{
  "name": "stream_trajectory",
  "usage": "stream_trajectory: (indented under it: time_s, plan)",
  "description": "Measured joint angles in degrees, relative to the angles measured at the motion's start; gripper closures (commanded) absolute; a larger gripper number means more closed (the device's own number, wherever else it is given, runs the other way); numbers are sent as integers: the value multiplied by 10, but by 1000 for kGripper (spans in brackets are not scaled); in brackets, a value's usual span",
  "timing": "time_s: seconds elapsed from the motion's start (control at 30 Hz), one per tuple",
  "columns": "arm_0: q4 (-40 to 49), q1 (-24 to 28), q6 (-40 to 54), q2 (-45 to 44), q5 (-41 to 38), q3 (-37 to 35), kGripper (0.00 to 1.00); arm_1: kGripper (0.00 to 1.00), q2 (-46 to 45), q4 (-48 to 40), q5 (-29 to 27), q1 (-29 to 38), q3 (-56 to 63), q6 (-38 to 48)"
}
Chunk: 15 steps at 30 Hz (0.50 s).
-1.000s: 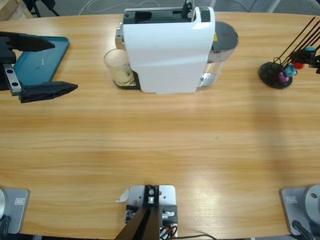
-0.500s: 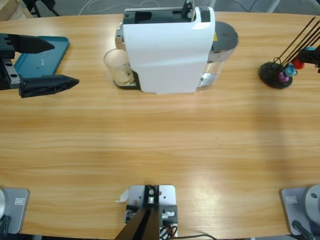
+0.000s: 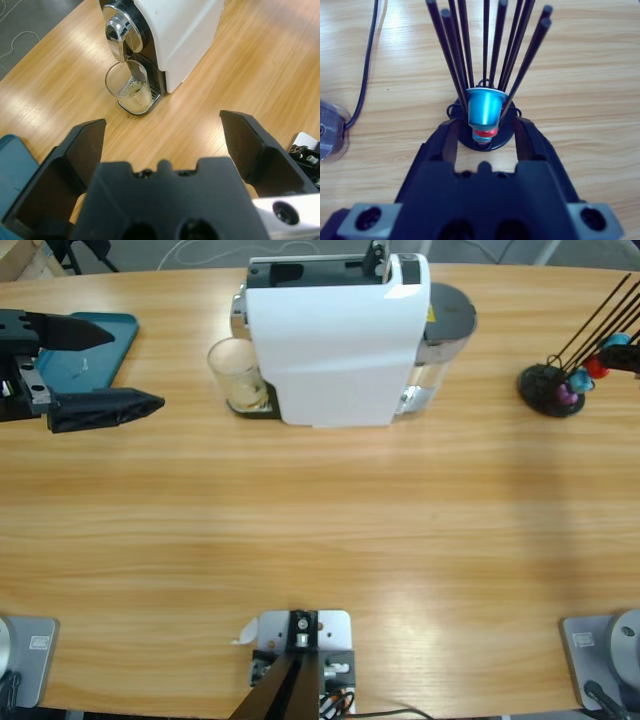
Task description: Pour coffee
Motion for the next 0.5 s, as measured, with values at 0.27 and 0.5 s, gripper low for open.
stream_trajectory:
  time_s: [0.27, 0.5]
  plan:
    - [-1, -14, -5, 3, 0, 0, 0, 1000, 0, 0, 0, 0, -8, -7]
    - [-1, -21, -11, 3, 0, 0, 0, 1000, 0, 1, -1, 0, -9, -9]
